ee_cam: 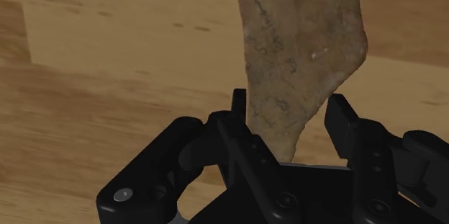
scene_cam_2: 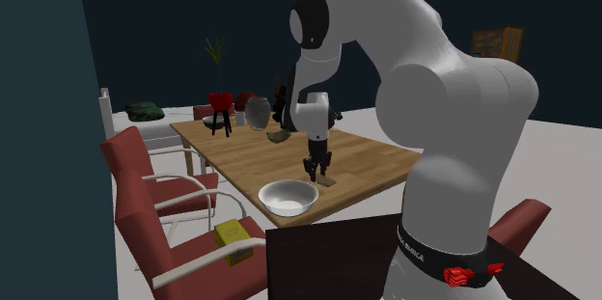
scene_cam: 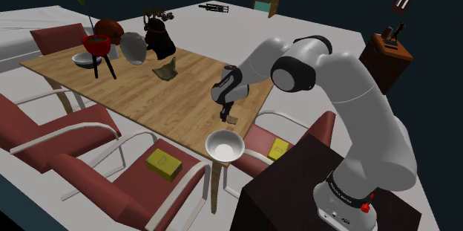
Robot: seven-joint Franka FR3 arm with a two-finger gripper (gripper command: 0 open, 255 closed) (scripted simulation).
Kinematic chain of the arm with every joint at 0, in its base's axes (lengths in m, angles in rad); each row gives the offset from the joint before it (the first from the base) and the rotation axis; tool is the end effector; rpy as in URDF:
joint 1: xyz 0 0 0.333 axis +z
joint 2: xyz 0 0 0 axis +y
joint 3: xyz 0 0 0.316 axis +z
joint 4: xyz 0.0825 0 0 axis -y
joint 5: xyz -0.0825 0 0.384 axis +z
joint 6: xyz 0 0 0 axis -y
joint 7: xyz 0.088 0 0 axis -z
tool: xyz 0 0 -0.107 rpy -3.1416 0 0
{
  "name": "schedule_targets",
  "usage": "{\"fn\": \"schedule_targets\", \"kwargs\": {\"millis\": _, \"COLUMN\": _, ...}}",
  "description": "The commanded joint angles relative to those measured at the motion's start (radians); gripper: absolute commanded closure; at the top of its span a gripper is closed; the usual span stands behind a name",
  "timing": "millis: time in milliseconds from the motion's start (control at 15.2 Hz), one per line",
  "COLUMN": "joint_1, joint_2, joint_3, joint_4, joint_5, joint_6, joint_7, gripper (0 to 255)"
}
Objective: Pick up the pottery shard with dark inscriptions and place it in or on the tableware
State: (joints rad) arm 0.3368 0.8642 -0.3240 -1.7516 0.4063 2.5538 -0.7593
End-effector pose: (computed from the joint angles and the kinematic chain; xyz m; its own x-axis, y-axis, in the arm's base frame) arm 0.6480 0.0146 0.0975 0.8586 0.5126 -0.0069 0.5126 -0.8583 0.0228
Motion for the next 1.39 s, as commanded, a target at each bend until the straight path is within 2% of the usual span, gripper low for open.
{"fn": "schedule_targets", "kwargs": {"millis": 0, "joint_1": 0.006, "joint_2": -0.022, "joint_3": -0.008, "joint_4": -0.011, "joint_5": -0.006, "joint_6": -0.013, "joint_7": 0.002, "gripper": 255}}
{"fn": "schedule_targets", "kwargs": {"millis": 1320, "joint_1": 0.068, "joint_2": -0.232, "joint_3": -0.091, "joint_4": -0.071, "joint_5": -0.084, "joint_6": -0.162, "joint_7": 0.046, "gripper": 255}}
